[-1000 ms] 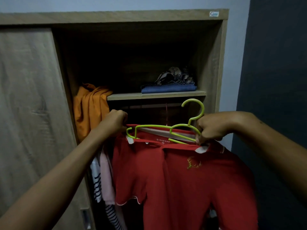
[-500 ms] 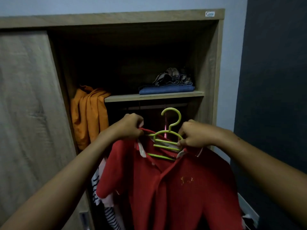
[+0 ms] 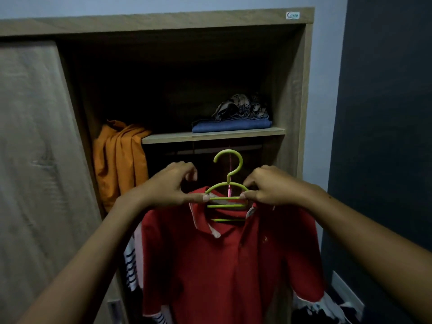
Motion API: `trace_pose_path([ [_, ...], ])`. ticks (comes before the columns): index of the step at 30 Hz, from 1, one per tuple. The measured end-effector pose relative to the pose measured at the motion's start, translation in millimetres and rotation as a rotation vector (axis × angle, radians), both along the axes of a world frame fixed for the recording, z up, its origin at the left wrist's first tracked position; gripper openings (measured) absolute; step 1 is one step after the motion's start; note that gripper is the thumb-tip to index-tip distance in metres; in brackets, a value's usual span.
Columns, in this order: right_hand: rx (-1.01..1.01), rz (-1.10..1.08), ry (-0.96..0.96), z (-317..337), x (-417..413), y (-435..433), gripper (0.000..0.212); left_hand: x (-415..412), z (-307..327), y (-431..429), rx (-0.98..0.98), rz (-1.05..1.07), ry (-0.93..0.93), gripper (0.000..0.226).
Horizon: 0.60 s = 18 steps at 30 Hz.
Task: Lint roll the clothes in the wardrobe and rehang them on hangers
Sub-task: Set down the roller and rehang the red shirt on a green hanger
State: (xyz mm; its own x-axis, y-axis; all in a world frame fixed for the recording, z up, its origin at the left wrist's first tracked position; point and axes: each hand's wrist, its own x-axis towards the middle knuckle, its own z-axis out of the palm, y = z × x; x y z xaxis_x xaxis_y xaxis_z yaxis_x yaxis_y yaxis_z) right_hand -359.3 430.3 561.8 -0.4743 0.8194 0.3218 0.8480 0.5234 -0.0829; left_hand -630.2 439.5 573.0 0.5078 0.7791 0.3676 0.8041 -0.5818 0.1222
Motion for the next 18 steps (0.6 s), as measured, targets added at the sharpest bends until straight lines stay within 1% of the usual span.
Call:
trace_pose_path([
  [1, 0.014, 0.003, 0.005, 0.2, -0.2, -0.1, 0.019, -0.9, -6.6, 5.3, -0.073, 0.001, 0.015, 0.054],
  [3, 0.014, 0.01, 0.003, -0.4, 1.2, 2.1, 0.019, 0.6, -22.1, 13.9, -0.238, -0.048, -0.045, 0.049],
  [5, -0.054, 0.024, 0.008, -0.7, 5.9, 7.0, 0.011, 3.1, -33.6, 20.1, -0.276, -0.083, -0.117, 0.044],
  [6, -0.113, 0.041, 0.023, -1.0, 9.2, 9.5, 0.008, 3.1, -37.5, 23.8, -0.261, -0.079, -0.138, 0.042],
  [8, -0.19, 0.051, 0.06, -1.6, 13.8, 11.2, 0.022, 1.0, -43.0, 31.0, -0.198, -0.05, -0.147, 0.043],
  [10, -0.195, 0.063, 0.169, -3.0, 15.9, 11.1, 0.035, -2.3, -45.9, 35.4, -0.118, -0.006, -0.12, 0.047],
  [12, -0.14, 0.08, 0.301, -3.2, 15.3, 9.1, 0.04, -5.3, -47.9, 38.0, -0.047, 0.041, -0.074, 0.051],
  [15, -0.008, 0.131, 0.414, -0.5, 15.5, 6.3, 0.035, -12.5, -51.7, 41.9, 0.034, 0.123, -0.015, 0.05],
  [16, 0.025, 0.167, 0.448, 0.9, 16.2, 3.7, 0.032, -16.7, -53.3, 43.9, 0.055, 0.143, -0.012, 0.054],
  [18, 0.051, 0.27, 0.473, 4.5, 16.2, -5.9, 0.027, -27.4, -55.8, 47.9, 0.09, 0.158, -0.027, 0.071],
])
